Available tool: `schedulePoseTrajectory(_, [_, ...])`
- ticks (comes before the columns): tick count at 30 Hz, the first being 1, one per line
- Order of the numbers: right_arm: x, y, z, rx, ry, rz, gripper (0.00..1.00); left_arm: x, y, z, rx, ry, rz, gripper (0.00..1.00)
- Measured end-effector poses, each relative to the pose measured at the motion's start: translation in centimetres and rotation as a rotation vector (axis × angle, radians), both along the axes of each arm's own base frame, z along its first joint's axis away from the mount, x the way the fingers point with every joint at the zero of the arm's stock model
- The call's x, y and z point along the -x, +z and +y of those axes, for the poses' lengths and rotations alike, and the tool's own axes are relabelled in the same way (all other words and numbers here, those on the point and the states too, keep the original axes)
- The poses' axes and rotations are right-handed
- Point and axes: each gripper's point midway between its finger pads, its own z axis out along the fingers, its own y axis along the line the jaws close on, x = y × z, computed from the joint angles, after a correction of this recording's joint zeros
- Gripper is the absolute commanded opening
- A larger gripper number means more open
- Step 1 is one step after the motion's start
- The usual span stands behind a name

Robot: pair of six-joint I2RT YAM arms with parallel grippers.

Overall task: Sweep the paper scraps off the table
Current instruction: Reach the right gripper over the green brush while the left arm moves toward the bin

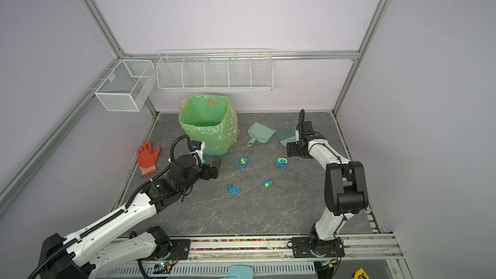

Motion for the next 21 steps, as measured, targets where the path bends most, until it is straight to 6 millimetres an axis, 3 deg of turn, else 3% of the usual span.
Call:
schedulePoseTrajectory(10, [-3.0, -2.3, -0.3, 0.045, 0.065, -0.005, 0.91, -1.6, 4.3, -5.1, 0.081, -0.103, -0.039, 0.99])
schedulePoseTrajectory(16, [-4.0, -3.1, -0.2, 0.007, 0.087, 0.004, 0.99, -2.4, 4.3, -6.9, 0.097, -0.138, -0.034, 0.99])
schedulePoseTrajectory(21, [-4.2, -4.0, -0.7, -0.011, 0.081, 0.024, 0.89, -2.7, 4.4, -7.9, 0.104, -0.161, -0.026, 0.99])
